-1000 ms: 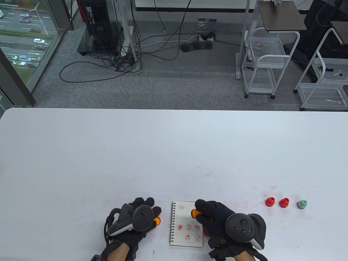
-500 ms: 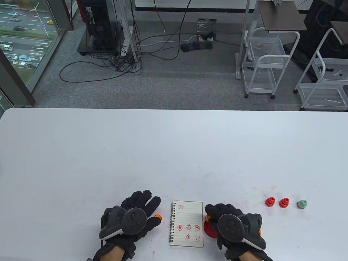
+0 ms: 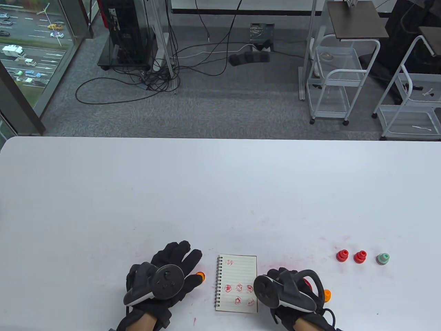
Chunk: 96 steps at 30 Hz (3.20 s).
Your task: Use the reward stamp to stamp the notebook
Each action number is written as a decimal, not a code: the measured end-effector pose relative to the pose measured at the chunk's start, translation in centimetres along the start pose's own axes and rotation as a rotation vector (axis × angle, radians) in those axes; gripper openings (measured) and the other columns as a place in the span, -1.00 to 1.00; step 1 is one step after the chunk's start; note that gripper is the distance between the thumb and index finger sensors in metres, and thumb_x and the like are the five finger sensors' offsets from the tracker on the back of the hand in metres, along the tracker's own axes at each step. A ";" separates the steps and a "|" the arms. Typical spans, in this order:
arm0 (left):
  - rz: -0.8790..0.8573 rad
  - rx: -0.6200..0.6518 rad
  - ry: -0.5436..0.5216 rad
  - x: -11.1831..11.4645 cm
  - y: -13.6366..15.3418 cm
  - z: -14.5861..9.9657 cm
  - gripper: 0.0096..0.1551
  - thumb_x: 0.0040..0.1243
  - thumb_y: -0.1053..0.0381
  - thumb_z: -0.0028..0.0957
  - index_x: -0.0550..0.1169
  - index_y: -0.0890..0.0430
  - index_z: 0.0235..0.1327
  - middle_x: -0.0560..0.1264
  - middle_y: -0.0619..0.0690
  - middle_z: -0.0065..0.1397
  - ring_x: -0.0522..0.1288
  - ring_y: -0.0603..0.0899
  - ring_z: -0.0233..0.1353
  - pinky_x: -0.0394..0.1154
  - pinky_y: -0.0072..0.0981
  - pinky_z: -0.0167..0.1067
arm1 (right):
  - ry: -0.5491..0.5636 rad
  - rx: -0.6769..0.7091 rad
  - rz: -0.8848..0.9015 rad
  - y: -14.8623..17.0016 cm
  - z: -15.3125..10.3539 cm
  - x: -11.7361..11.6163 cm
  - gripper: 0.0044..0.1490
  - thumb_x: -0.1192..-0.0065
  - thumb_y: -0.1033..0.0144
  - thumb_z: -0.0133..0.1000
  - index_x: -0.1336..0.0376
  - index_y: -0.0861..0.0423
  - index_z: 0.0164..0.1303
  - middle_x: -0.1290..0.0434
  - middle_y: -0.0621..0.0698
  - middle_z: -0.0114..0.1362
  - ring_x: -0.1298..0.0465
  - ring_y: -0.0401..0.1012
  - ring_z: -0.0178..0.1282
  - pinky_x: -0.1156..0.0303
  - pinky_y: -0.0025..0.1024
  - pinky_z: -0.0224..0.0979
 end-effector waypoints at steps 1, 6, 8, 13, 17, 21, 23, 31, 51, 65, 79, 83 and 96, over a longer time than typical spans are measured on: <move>0.000 0.000 0.001 0.0 0.0 0.0 -0.12 0.07 -0.34 0.01 0.43 -0.01 0.63 0.23 0.21 0.73 0.24 0.45 0.61 0.26 0.35 0.45 | -0.008 -0.005 -0.009 -0.1 0.1 0.0 -0.50 -0.49 0.33 -0.21 -0.53 0.03 -0.03 -0.73 0.02 0.02 -0.66 -0.09 -0.08 -0.63 -0.21 0.04; 0.001 -0.004 0.008 0.0 0.0 0.0 -0.12 0.06 -0.34 0.01 0.43 -0.01 0.62 0.23 0.23 0.73 0.24 0.45 0.61 0.27 0.35 0.45 | -0.042 -0.019 -0.072 -0.7 0.6 0.0 -0.50 -0.48 0.34 -0.24 -0.53 0.03 -0.06 -0.74 -0.01 0.00 -0.67 -0.12 -0.09 -0.64 -0.22 0.03; 0.000 -0.003 0.007 0.0 0.0 0.0 -0.12 0.06 -0.34 0.02 0.43 0.00 0.62 0.23 0.22 0.73 0.24 0.46 0.61 0.27 0.35 0.45 | -0.044 -0.021 -0.082 -0.8 0.6 0.0 -0.50 -0.48 0.33 -0.25 -0.53 0.03 -0.07 -0.74 -0.02 0.00 -0.68 -0.12 -0.10 -0.64 -0.23 0.02; -0.001 0.002 0.012 0.1 -0.1 0.0 -0.12 0.07 -0.34 0.01 0.44 0.00 0.62 0.23 0.23 0.73 0.25 0.45 0.61 0.27 0.35 0.45 | -0.061 -0.015 -0.096 -0.9 0.9 0.0 -0.50 -0.48 0.34 -0.26 -0.54 0.04 -0.09 -0.74 -0.01 -0.01 -0.68 -0.12 -0.11 -0.64 -0.23 0.01; -0.003 0.000 0.013 0.1 -0.1 0.0 -0.12 0.07 -0.34 0.01 0.44 0.00 0.62 0.23 0.23 0.73 0.25 0.45 0.61 0.27 0.35 0.45 | -0.064 -0.006 -0.094 -1.0 1.0 -0.1 -0.51 -0.48 0.34 -0.27 -0.55 0.04 -0.11 -0.75 -0.01 -0.03 -0.67 -0.12 -0.11 -0.64 -0.23 0.00; -0.005 -0.002 0.009 0.0 0.0 0.1 -0.13 0.07 -0.34 0.01 0.45 0.00 0.61 0.24 0.22 0.72 0.25 0.45 0.61 0.27 0.35 0.44 | -0.058 0.027 -0.072 -0.8 1.0 -0.1 -0.52 -0.45 0.36 -0.27 -0.56 0.06 -0.13 -0.76 -0.01 -0.05 -0.67 -0.11 -0.09 -0.64 -0.22 0.02; 0.005 -0.016 0.001 -0.3 0.2 0.2 -0.12 0.07 -0.34 0.01 0.45 0.00 0.61 0.24 0.23 0.72 0.25 0.45 0.60 0.27 0.35 0.44 | -0.043 0.031 -0.065 -0.6 0.8 0.0 -0.52 -0.44 0.36 -0.24 -0.56 0.04 -0.10 -0.77 -0.03 -0.03 -0.69 -0.11 -0.08 -0.64 -0.22 0.03; 0.013 -0.039 -0.032 -1.1 0.6 -0.2 -0.12 0.08 -0.34 0.01 0.45 0.00 0.61 0.25 0.23 0.72 0.26 0.45 0.60 0.27 0.35 0.44 | 0.131 0.011 -0.053 -0.6 -1.0 4.3 -0.46 -0.38 0.38 -0.08 -0.45 -0.01 0.14 -0.62 0.09 0.23 -0.65 -0.02 0.02 -0.60 -0.13 0.09; -0.010 0.011 -0.046 -2.1 0.3 -0.7 0.01 0.03 -0.46 -0.04 0.35 -0.02 0.70 0.20 0.23 0.76 0.20 0.48 0.64 0.22 0.43 0.46 | 0.117 0.073 0.038 -2.2 6.2 2.7 -0.45 -0.40 0.36 -0.10 -0.43 -0.01 0.15 -0.61 0.07 0.23 -0.64 -0.04 0.02 -0.60 -0.15 0.10; -0.013 -0.008 -0.016 -1.6 0.3 -0.7 -0.01 0.03 -0.44 -0.03 0.36 -0.01 0.68 0.20 0.24 0.76 0.21 0.48 0.63 0.22 0.43 0.46 | 0.025 0.056 -0.071 -3.8 8.4 1.8 -0.47 -0.44 0.36 -0.25 -0.51 -0.07 -0.04 -0.66 0.02 0.11 -0.69 -0.14 -0.09 -0.68 -0.28 0.05; -0.042 -0.037 0.015 -1.2 0.8 -0.7 -0.02 0.03 -0.42 -0.02 0.38 0.00 0.68 0.21 0.23 0.75 0.22 0.48 0.62 0.23 0.41 0.45 | -0.135 0.030 -0.110 -4.1 10.5 1.9 -0.48 -0.48 0.34 -0.30 -0.53 -0.08 -0.09 -0.69 0.00 0.07 -0.71 -0.17 -0.13 -0.71 -0.31 0.02; -0.042 -0.041 0.045 -0.7 0.9 -0.5 -0.02 0.03 -0.42 -0.02 0.38 0.00 0.68 0.21 0.24 0.75 0.22 0.47 0.63 0.23 0.41 0.46 | -0.163 0.022 -0.094 -4.1 10.8 1.8 -0.47 -0.49 0.35 -0.31 -0.53 -0.07 -0.09 -0.69 0.01 0.06 -0.72 -0.16 -0.14 -0.71 -0.31 0.01; -0.056 -0.051 0.087 -0.1 1.1 -0.1 -0.04 0.04 -0.41 -0.01 0.39 0.00 0.67 0.21 0.23 0.75 0.23 0.47 0.62 0.24 0.40 0.45 | -0.004 0.110 -0.237 -5.4 8.9 2.0 -0.48 -0.48 0.30 -0.30 -0.53 -0.11 -0.10 -0.70 -0.01 0.04 -0.73 -0.20 -0.17 -0.73 -0.37 -0.02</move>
Point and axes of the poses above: the tracker on the back of each hand, its own y axis roughly to the little-finger side, its own z axis roughly from the wrist to the fingertips, x = y × z, the point moved 4 cm from there along z, roughly from the wrist to the fingertips
